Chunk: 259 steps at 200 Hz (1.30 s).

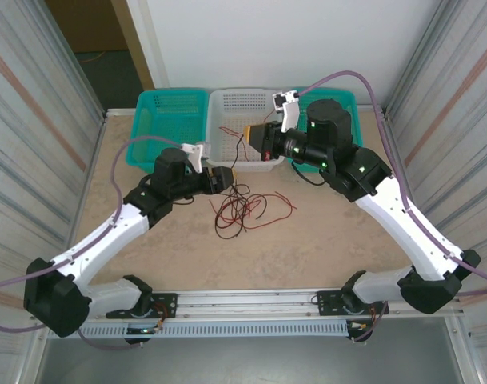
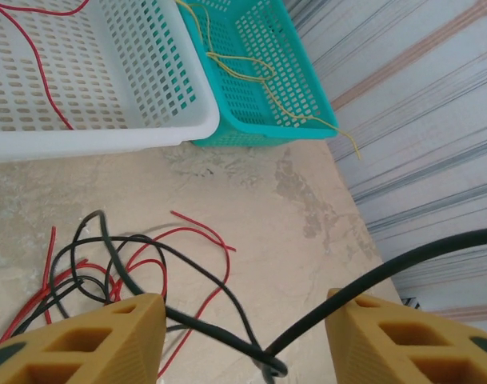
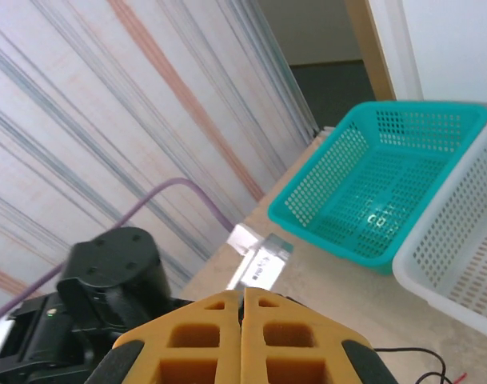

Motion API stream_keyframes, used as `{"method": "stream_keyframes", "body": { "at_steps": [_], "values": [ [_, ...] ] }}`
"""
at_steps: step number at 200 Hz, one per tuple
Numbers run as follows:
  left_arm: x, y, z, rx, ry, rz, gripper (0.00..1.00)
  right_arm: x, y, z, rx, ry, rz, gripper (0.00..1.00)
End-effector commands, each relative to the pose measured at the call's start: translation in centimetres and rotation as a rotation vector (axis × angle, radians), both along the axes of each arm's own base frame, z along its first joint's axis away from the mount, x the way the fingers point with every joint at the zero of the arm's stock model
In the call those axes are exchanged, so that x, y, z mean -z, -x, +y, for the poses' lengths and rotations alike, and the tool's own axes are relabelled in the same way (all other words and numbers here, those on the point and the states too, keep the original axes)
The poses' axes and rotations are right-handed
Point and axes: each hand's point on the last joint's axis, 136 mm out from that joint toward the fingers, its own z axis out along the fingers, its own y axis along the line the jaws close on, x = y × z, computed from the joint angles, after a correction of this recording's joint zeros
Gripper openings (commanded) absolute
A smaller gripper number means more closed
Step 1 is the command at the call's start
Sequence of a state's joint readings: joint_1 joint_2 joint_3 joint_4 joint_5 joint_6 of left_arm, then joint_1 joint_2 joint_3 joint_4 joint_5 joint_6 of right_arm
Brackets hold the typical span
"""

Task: Untangle the cables

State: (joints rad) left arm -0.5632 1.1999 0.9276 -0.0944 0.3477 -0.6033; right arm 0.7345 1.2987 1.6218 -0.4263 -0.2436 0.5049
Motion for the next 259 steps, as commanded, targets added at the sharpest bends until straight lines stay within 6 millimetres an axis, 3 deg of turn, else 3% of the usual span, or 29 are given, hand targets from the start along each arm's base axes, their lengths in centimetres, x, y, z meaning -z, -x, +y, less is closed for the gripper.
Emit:
{"method": "stream_keyframes", "body": {
  "at_steps": [1, 30, 60, 98, 117, 153, 181, 195, 229, 241, 259],
  "values": [
    [-2.0, -0.9, -0.8, 0.016, 0.016, -0.075, 0.51, -2.5, 0.6, -0.4, -0.021, -0.074, -0.022, 0.00],
    [-2.8, -1.3, -0.8, 0.016, -0.014, -0.109, 0.51, -1.9, 0.4, -0.2, -0.028, -0.073, -0.004, 0.00],
    [-4.7, -1.4, 0.6, -0.026, -0.098, -0.232, 0.65, -1.2, 0.4, 0.0, -0.042, -0.064, 0.014, 0.00],
    [-6.9, -0.2, 0.1, 0.054, -0.152, -0.413, 0.64, -1.3, 0.4, 0.2, -0.061, -0.082, 0.024, 0.00],
    [-6.7, 0.0, -0.9, 0.111, -0.136, -0.421, 0.53, -1.5, 0.3, 0.2, -0.063, -0.095, 0.027, 0.00],
    [-6.4, -0.4, -1.5, 0.111, -0.107, -0.387, 0.10, -1.3, -0.1, -0.4, -0.045, -0.112, 0.044, 0.00],
    [-7.6, -0.9, -1.3, 0.057, -0.060, -0.387, 0.00, -0.3, -0.6, -1.0, -0.016, -0.102, 0.071, 0.00],
    [-8.0, -1.2, -1.0, 0.031, -0.059, -0.378, 0.00, 0.6, -1.1, -1.4, 0.015, -0.091, 0.087, 0.15],
    [-9.1, -1.8, -0.3, -0.021, -0.056, -0.295, 0.00, 5.4, -3.1, -2.8, 0.148, 0.017, 0.173, 0.76],
    [-9.6, -1.9, -0.1, -0.031, -0.066, -0.266, 0.00, 7.7, -3.5, -2.9, 0.168, 0.064, 0.206, 0.83],
    [-10.7, -1.8, 0.3, -0.044, -0.063, -0.241, 0.00, 11.4, -3.9, -2.8, 0.184, 0.117, 0.277, 0.83]
  ]
}}
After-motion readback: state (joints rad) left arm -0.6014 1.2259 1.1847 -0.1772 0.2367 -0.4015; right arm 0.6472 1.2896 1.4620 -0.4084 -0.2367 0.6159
